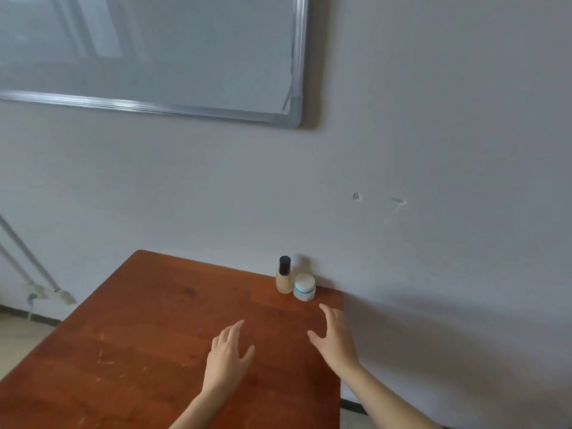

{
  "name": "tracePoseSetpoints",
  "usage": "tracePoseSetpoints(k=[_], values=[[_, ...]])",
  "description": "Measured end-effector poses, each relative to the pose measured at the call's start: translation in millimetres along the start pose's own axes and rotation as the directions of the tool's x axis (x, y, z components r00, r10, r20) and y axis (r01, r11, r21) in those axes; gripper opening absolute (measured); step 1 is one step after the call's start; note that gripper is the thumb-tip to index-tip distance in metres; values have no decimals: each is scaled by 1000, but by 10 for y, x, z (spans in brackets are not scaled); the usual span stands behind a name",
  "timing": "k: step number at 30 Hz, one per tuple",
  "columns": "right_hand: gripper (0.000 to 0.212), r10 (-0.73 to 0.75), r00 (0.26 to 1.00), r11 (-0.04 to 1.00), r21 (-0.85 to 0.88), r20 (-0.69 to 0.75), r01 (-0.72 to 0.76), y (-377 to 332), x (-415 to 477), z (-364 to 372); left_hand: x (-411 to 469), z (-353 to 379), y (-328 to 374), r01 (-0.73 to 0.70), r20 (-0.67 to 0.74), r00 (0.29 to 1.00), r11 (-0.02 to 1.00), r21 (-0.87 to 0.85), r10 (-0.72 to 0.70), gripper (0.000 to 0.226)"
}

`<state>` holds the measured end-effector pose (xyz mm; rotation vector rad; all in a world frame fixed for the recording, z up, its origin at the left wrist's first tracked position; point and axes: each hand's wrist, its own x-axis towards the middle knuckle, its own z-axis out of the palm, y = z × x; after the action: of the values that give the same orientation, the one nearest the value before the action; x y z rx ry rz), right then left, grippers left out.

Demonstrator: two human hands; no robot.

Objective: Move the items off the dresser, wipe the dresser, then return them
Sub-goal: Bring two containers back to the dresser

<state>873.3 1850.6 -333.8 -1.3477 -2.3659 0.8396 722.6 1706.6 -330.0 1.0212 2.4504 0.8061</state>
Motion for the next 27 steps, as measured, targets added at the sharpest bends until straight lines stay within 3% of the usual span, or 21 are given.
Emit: tracePoseSetpoints(k=[12, 15, 19, 27], values=[[50, 166, 974, 986, 59, -155, -159, -260, 803, 262, 1371, 269, 352, -172, 207, 955, 966, -193, 212, 62], [47, 243, 953, 966, 134, -181, -220, -279, 984, 354, 1628, 345, 395, -185, 239, 937, 943, -275, 254, 52], [55, 367, 912, 922, 203, -185, -330, -323, 1101, 500, 1810, 416, 398, -198, 290, 911, 927, -318, 294, 23], [41, 426, 852, 891, 305, -303, -337, -404, 882, 332, 1731, 394, 388, -215, 273, 905, 906, -364, 325, 27]])
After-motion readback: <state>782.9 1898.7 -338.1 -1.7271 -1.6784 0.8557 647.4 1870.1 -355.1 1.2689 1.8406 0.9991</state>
